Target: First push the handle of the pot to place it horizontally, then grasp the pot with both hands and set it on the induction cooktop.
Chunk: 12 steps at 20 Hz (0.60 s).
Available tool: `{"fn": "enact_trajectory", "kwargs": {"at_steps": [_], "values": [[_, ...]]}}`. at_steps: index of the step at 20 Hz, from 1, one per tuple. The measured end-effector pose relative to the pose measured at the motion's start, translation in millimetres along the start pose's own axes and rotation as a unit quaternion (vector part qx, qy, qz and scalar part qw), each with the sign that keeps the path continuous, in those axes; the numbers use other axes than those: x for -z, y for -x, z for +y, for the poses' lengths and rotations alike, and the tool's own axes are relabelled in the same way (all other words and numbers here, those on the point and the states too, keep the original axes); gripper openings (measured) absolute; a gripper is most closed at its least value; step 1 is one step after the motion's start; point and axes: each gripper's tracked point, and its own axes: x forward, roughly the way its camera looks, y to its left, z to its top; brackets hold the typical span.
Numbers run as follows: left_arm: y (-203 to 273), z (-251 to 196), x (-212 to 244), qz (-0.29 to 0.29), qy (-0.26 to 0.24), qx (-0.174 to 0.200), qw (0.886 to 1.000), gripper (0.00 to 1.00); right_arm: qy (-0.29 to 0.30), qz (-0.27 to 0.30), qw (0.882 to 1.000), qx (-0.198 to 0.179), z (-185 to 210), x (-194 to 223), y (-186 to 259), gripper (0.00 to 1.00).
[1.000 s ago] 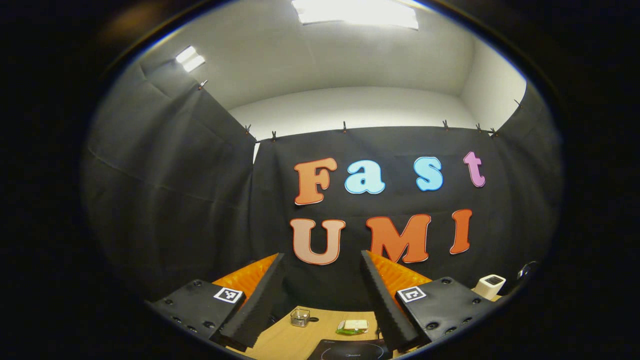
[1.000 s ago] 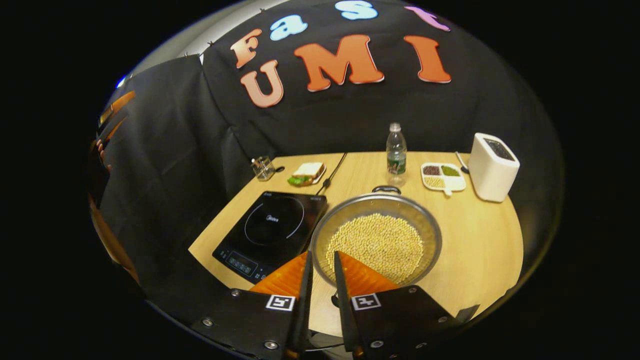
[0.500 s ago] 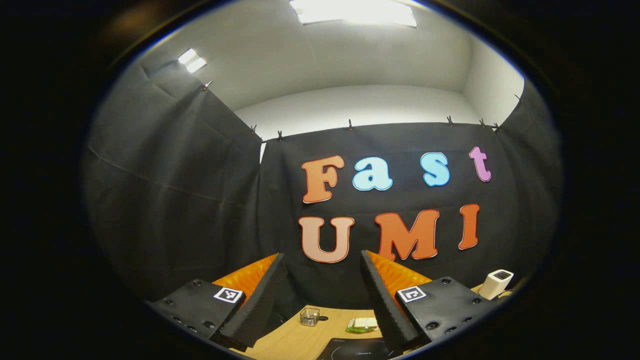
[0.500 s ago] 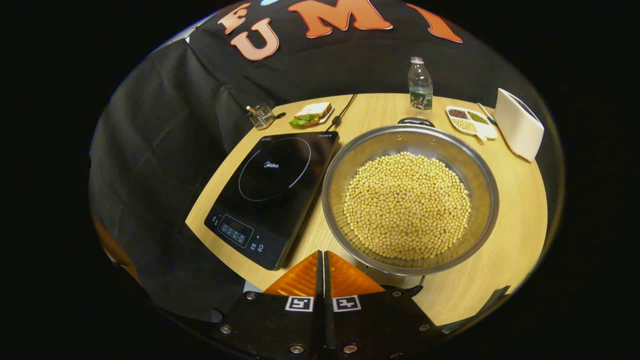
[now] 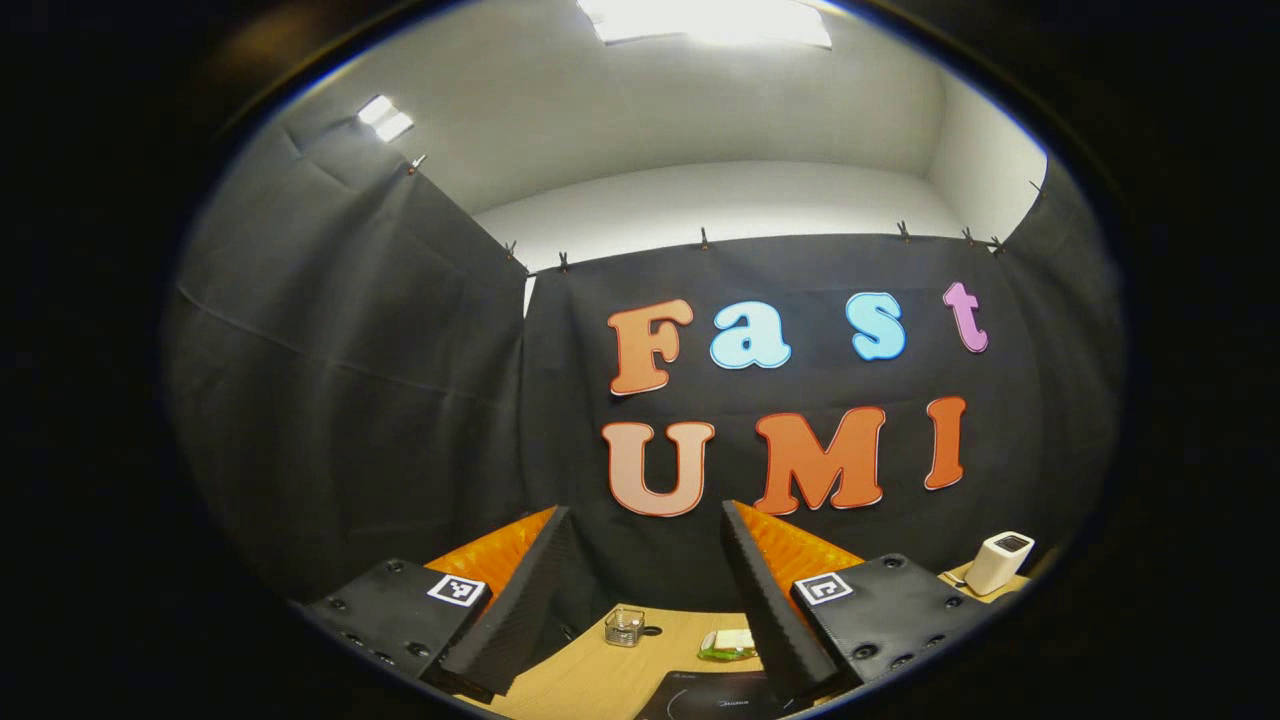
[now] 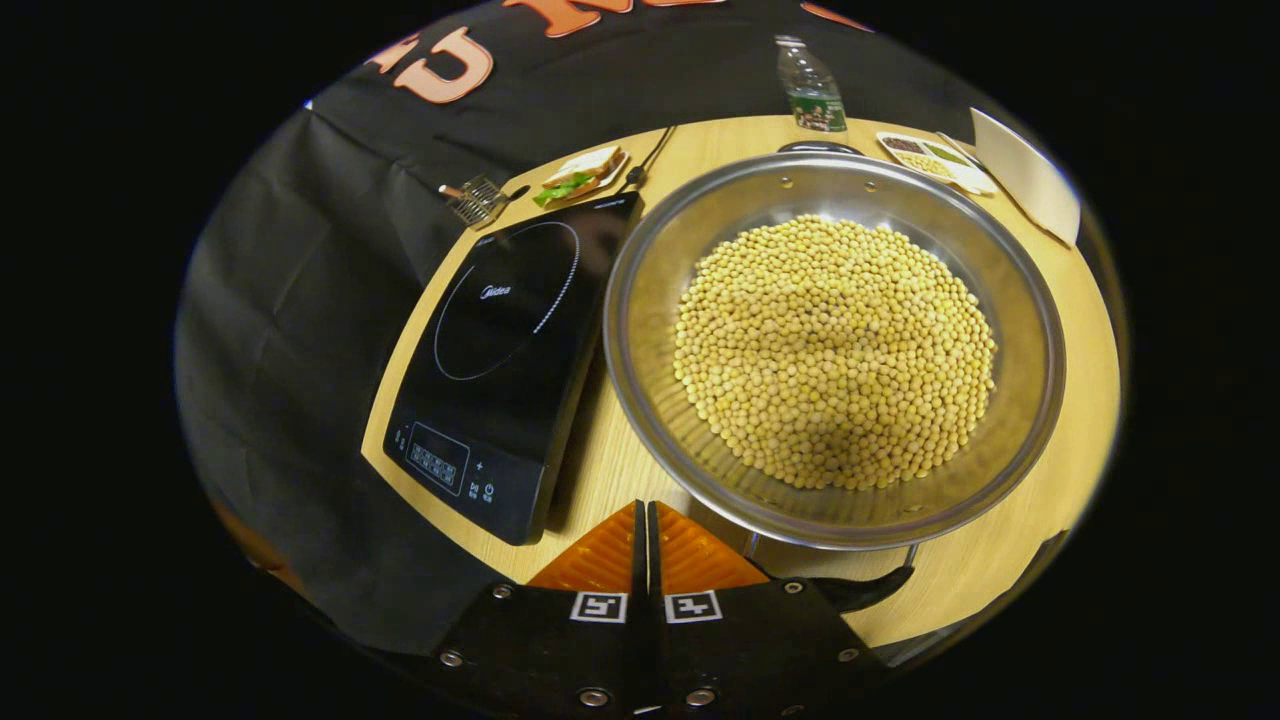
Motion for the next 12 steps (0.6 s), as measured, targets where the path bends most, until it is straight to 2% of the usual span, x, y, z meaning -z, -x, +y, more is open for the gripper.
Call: {"fn": "enact_trajectory", "kwargs": {"at_steps": [3, 12], "values": [[-5, -7, 10, 0.012, -0.002, 0.003, 1.000, 0.96, -0.017, 0.004, 1.000, -0.011, -3, 2, 4, 0.00], [-12, -50, 29, 0.034, 0.006, 0.038, 0.999, 0.96, -0.029, 0.000, 0.999, 0.019, -50, 10, 8, 0.00]]}}
